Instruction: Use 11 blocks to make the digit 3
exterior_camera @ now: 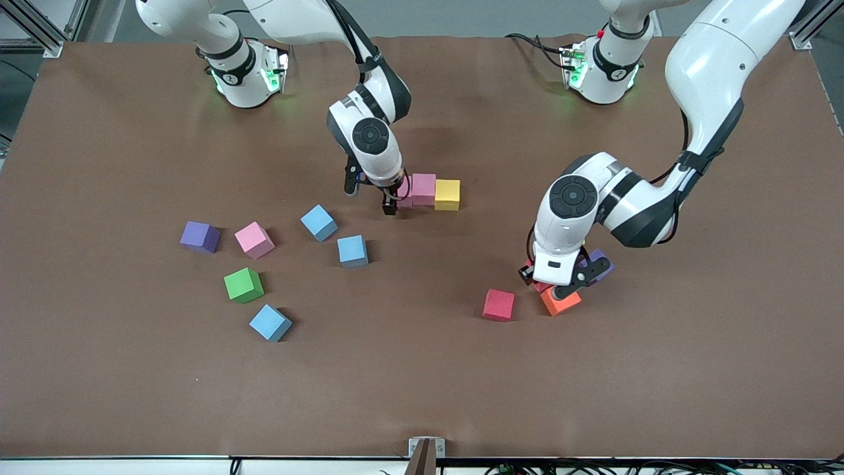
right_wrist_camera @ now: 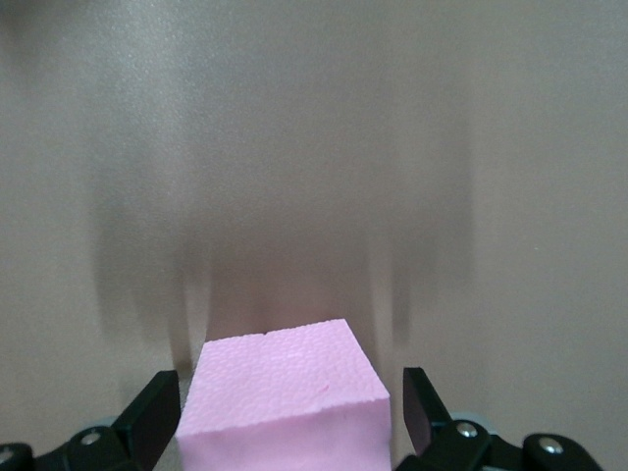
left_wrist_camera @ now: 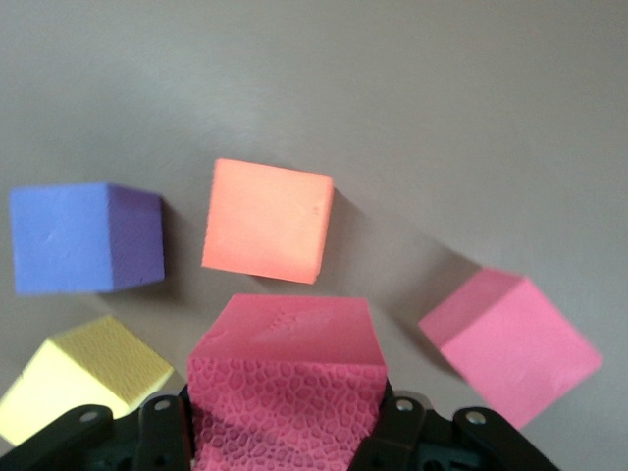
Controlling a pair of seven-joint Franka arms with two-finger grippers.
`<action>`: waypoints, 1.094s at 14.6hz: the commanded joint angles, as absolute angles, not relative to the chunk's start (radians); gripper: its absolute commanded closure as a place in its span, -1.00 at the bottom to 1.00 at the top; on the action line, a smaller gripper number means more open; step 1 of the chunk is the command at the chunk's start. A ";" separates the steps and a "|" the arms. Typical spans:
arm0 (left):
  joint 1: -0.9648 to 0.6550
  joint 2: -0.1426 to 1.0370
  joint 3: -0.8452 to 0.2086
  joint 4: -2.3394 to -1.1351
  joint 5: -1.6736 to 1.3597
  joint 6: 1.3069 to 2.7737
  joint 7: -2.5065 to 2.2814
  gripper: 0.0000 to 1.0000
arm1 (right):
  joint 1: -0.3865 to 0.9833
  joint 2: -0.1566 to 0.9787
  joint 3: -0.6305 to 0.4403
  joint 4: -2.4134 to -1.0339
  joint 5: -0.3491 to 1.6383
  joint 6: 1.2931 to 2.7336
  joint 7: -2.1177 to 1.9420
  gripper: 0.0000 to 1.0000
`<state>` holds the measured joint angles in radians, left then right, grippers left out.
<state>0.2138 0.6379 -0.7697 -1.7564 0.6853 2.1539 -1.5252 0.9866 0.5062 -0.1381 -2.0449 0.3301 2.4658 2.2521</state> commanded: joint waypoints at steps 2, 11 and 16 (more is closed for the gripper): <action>0.206 0.609 -0.781 -1.773 0.640 2.141 -1.817 0.13 | 0.985 0.508 -0.135 -2.033 0.348 2.453 2.246 -0.99; 0.206 0.623 -0.782 -1.767 0.635 2.186 -2.307 0.11 | 0.985 0.499 -0.135 -2.014 0.347 2.428 2.252 -0.99; 0.215 0.620 -0.792 -1.763 0.635 2.191 -2.322 0.12 | 0.999 0.497 -0.133 -2.013 0.348 2.399 2.252 -0.99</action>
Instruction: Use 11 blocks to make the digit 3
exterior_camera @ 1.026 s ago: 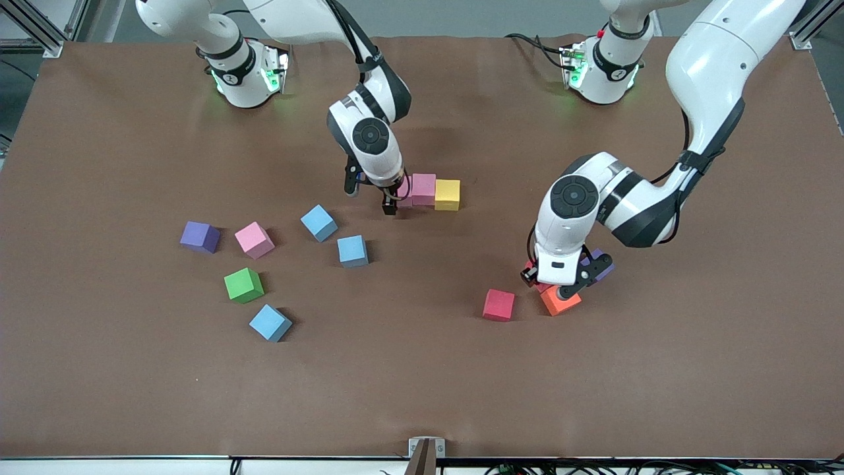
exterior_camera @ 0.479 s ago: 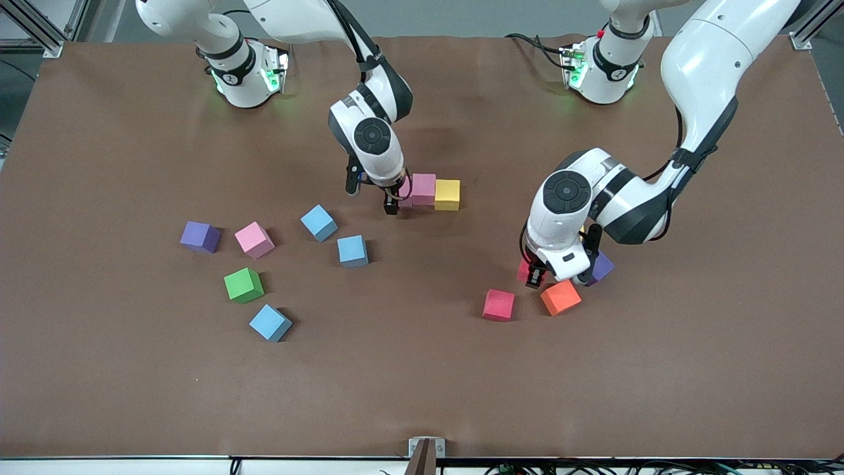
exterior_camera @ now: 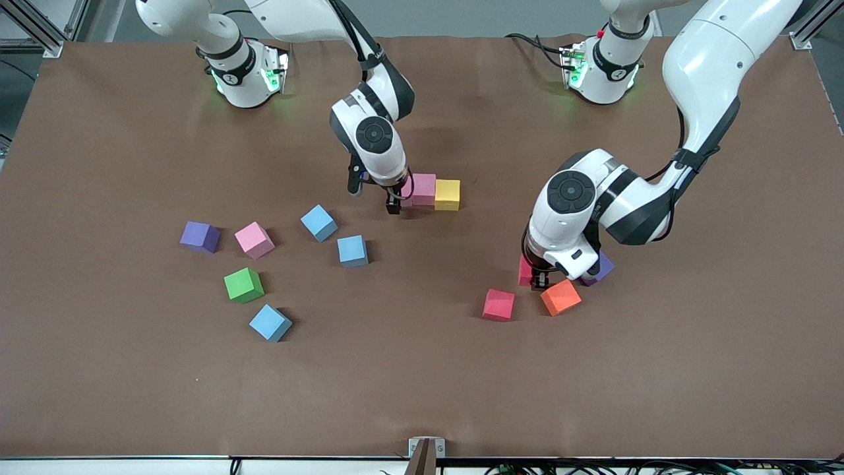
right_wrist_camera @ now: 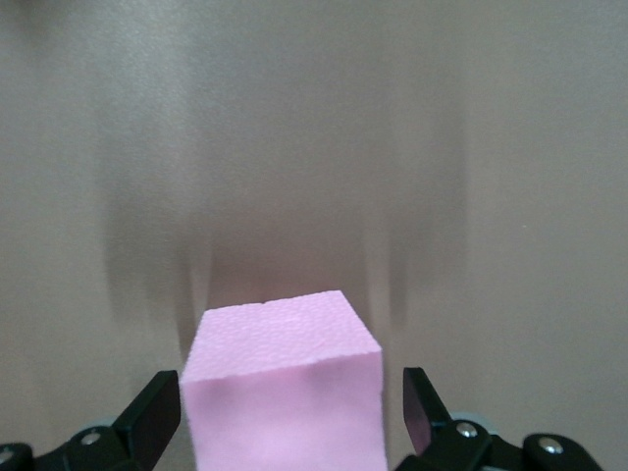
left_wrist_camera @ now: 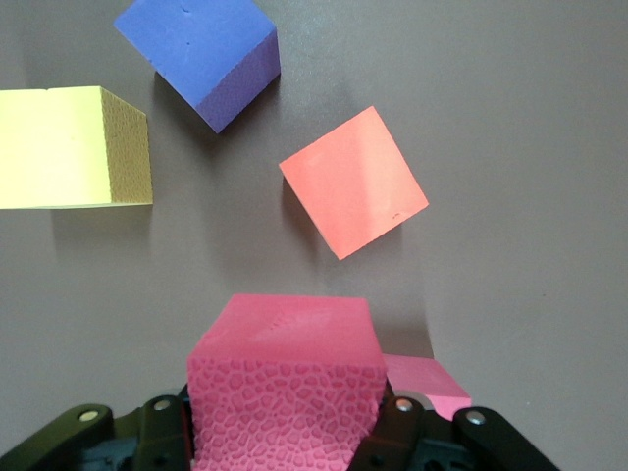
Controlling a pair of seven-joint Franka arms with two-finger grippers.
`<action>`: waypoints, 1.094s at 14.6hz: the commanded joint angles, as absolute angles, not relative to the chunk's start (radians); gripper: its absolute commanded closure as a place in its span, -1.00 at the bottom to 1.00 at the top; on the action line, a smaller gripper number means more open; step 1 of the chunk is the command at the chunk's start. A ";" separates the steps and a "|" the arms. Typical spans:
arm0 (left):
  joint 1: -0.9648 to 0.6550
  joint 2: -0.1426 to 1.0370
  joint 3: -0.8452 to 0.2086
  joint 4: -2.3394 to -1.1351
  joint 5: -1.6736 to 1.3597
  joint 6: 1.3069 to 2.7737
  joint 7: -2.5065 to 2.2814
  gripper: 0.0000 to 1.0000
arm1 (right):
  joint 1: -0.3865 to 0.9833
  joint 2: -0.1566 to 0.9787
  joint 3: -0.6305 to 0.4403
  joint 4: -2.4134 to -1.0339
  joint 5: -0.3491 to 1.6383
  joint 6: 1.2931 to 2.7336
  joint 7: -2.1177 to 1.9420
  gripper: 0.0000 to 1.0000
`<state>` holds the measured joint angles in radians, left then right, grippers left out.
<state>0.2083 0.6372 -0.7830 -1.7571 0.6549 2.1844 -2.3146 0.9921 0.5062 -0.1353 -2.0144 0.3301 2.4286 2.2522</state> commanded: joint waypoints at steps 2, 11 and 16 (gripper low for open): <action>0.216 0.621 -0.796 -1.750 0.634 2.191 -2.319 0.12 | 1.002 0.485 -0.133 -2.013 0.348 2.384 2.252 -0.99; 0.218 0.624 -0.796 -1.729 0.634 2.189 -2.315 0.12 | 1.000 0.466 -0.135 -2.013 0.347 2.362 2.244 -0.99; 0.221 0.624 -0.795 -1.712 0.580 2.191 -2.295 0.11 | 0.991 0.419 -0.140 -2.013 0.345 2.324 2.238 -0.99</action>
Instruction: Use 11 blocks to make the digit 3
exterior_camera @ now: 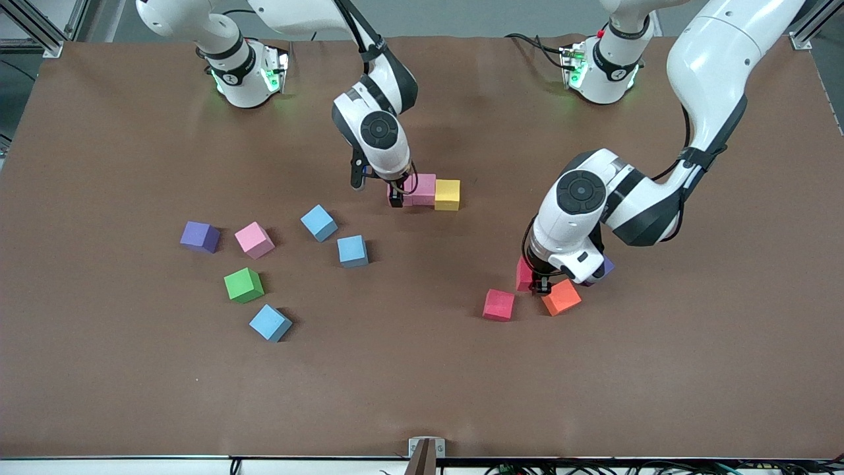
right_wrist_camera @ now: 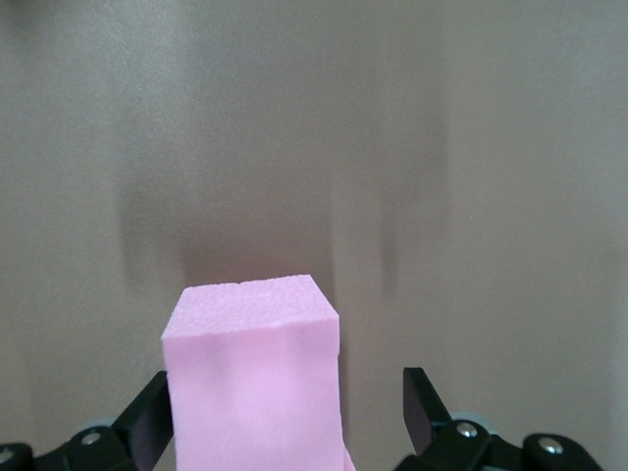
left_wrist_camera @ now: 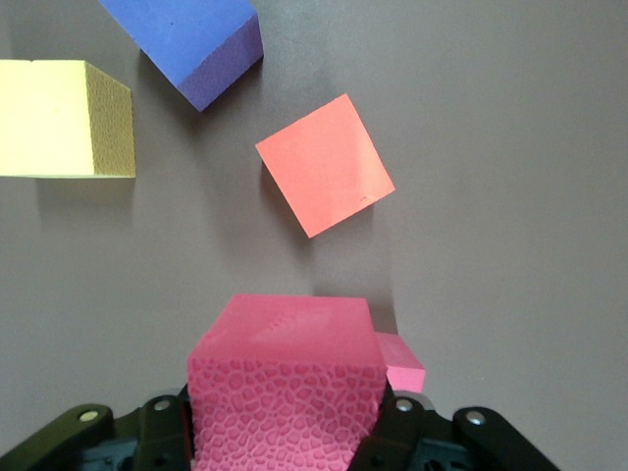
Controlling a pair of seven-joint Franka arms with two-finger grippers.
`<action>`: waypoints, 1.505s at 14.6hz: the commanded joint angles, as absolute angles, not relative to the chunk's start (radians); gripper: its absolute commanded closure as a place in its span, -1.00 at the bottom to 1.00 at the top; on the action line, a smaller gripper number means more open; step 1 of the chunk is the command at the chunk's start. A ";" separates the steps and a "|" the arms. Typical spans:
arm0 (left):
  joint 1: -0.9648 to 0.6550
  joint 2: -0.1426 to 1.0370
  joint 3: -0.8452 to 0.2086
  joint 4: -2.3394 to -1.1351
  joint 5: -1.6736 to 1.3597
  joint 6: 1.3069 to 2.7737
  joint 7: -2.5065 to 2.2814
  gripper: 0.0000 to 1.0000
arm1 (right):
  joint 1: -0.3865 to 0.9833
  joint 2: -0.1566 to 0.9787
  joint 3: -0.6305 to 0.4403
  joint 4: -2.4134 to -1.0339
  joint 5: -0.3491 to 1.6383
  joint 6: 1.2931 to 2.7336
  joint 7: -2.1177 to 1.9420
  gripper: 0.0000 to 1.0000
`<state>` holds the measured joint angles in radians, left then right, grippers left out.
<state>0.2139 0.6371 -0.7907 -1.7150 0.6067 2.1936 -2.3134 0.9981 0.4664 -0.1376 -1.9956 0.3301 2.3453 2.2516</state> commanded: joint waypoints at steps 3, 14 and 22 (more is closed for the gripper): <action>0.235 0.624 -0.798 -1.713 0.580 2.191 -2.269 0.11 | 0.980 0.385 -0.144 -2.013 0.342 2.306 2.235 -1.00; 0.236 0.617 -0.798 -1.712 0.580 2.191 -2.261 0.11 | 0.916 0.314 -0.248 -2.006 0.180 2.238 1.916 -1.00; 0.236 0.612 -0.799 -1.707 0.577 2.187 -2.263 0.11 | 0.766 0.429 -0.279 -1.835 0.176 2.240 1.715 -1.00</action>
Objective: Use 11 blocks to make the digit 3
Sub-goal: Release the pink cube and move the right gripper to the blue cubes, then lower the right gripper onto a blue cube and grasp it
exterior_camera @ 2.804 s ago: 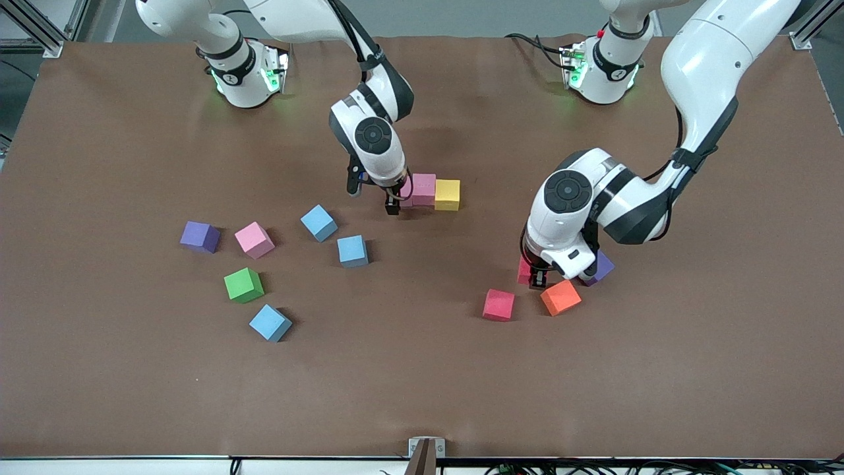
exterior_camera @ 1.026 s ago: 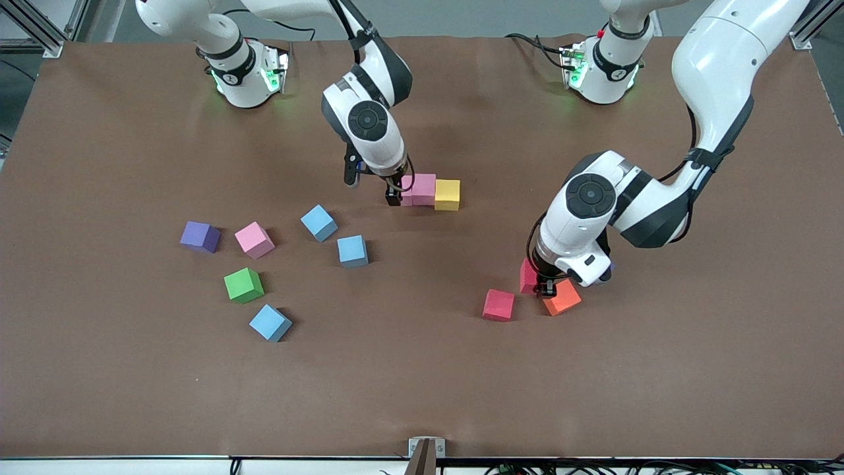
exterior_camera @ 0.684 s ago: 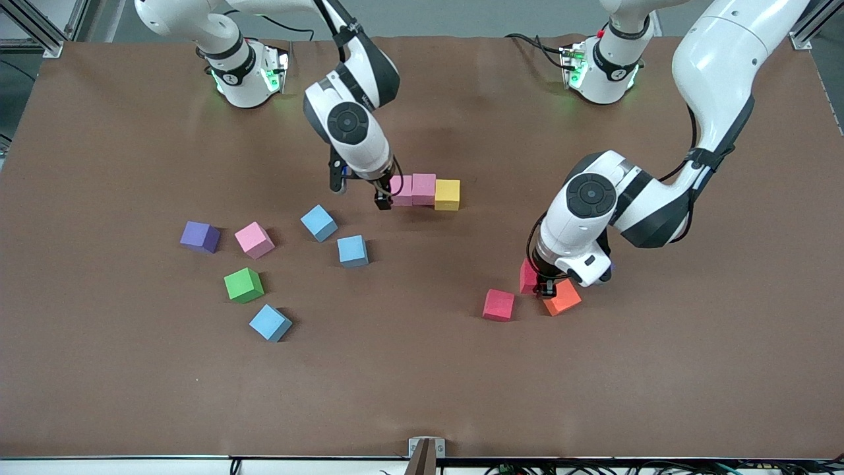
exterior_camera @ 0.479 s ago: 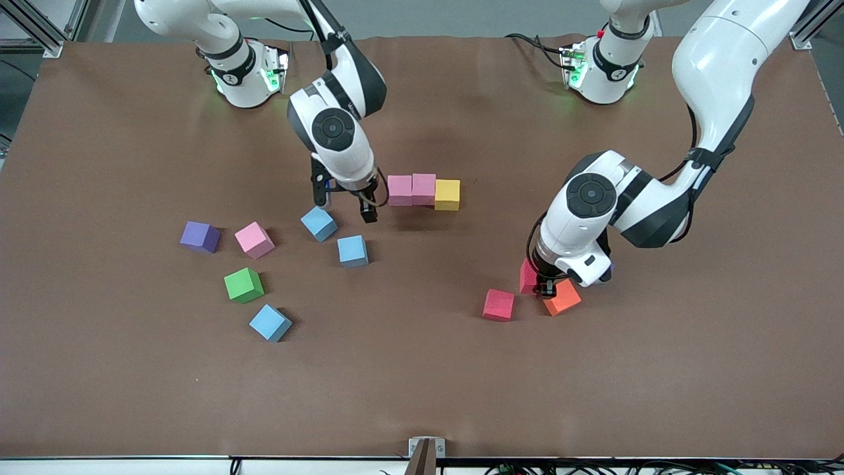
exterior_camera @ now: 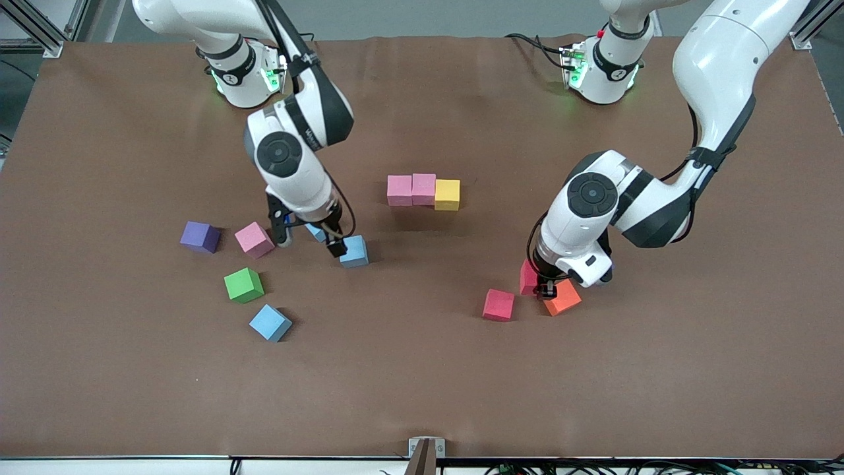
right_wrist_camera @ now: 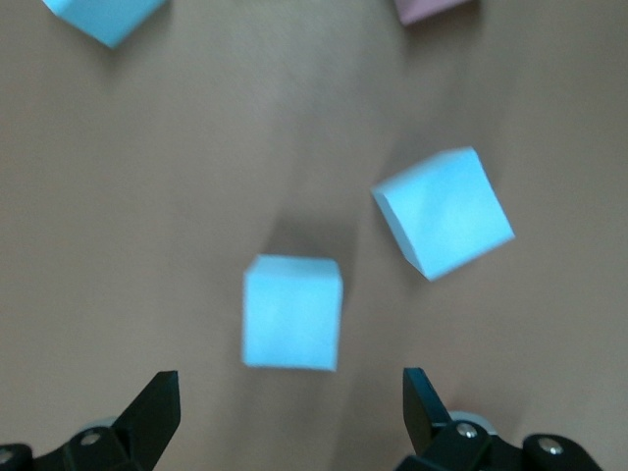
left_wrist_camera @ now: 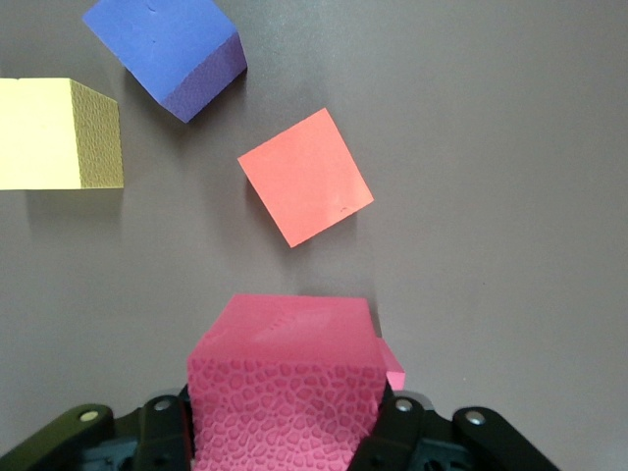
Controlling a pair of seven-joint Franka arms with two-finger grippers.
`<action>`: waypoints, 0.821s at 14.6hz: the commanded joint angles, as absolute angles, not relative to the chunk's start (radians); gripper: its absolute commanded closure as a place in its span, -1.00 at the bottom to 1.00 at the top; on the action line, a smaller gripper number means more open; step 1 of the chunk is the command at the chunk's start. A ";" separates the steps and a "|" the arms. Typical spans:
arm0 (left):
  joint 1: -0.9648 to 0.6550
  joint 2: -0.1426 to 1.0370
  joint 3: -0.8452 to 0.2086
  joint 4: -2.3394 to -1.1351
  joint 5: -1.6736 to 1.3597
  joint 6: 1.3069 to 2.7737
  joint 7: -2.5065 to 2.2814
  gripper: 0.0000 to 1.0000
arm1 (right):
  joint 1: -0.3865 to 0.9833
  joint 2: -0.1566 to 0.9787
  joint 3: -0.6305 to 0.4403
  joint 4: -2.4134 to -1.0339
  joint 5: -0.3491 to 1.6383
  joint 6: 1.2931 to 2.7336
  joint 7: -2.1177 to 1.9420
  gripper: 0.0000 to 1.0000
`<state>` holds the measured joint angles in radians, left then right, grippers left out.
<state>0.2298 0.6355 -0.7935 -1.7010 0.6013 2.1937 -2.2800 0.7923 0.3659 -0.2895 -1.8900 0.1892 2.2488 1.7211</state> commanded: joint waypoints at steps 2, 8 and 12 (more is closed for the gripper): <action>0.238 0.611 -0.798 -1.707 0.563 2.183 -2.266 0.11 | 0.749 0.471 -0.279 -1.819 0.176 2.243 1.697 -1.00; 0.238 0.607 -0.798 -1.707 0.545 2.181 -2.267 0.08 | 0.736 0.572 -0.278 -1.761 0.187 2.258 1.703 -1.00; 0.241 0.607 -0.798 -1.707 0.545 2.181 -2.266 0.07 | 0.749 0.591 -0.273 -1.764 0.241 2.290 1.715 -1.00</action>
